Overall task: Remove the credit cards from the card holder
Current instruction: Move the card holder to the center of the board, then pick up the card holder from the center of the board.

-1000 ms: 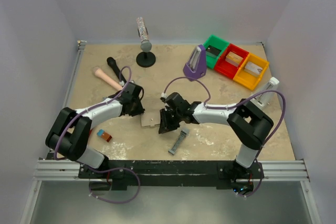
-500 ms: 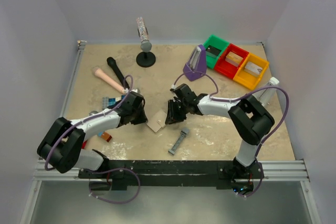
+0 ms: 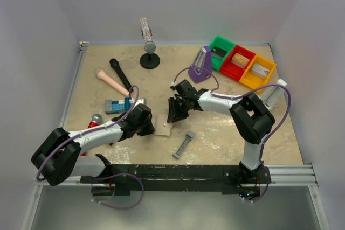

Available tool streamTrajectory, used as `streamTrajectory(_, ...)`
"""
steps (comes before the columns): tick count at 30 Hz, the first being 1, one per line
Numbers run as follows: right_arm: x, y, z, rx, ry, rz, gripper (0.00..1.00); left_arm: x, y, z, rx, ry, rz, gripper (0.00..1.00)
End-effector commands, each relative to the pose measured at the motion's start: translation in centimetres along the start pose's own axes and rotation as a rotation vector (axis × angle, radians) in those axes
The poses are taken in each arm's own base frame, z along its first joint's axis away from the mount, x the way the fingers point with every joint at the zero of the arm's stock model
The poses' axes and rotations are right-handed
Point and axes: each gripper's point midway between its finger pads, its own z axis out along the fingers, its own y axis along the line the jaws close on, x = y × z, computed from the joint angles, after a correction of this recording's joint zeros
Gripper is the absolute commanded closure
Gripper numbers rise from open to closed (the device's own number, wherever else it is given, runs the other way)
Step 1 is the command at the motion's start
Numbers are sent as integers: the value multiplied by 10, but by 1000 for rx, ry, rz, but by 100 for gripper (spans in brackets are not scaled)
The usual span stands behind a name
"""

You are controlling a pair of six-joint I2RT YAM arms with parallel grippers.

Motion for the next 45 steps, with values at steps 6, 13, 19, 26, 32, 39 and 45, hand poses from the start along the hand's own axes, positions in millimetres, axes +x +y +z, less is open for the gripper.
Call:
streamTrajectory(6, -16, 6, -34, 26, -82, -86, 57, -1, 21, -19, -69, -73, -75, 74)
streamTrajectory(13, 3, -4, -53, 1, -148, -121, 16, -25, 28, -36, -116, -184, -112, 24)
streamTrajectory(19, 13, -1, -51, -64, -174, -127, 1, -35, 17, -39, -36, -224, -138, 0)
streamTrajectory(26, 5, 4, -50, -46, -215, -149, 3, -42, -8, -35, 61, -216, -56, 12)
streamTrajectory(32, -5, 10, -39, -37, -208, -126, 12, -33, -15, -15, 37, -135, -25, 35)
streamTrajectory(39, -7, 4, -48, 74, -229, -183, 13, -24, -12, -5, 50, -110, -45, 43)
streamTrajectory(45, -23, -5, -104, 459, -418, -427, 1, -32, -4, -19, 43, -176, -57, 40)
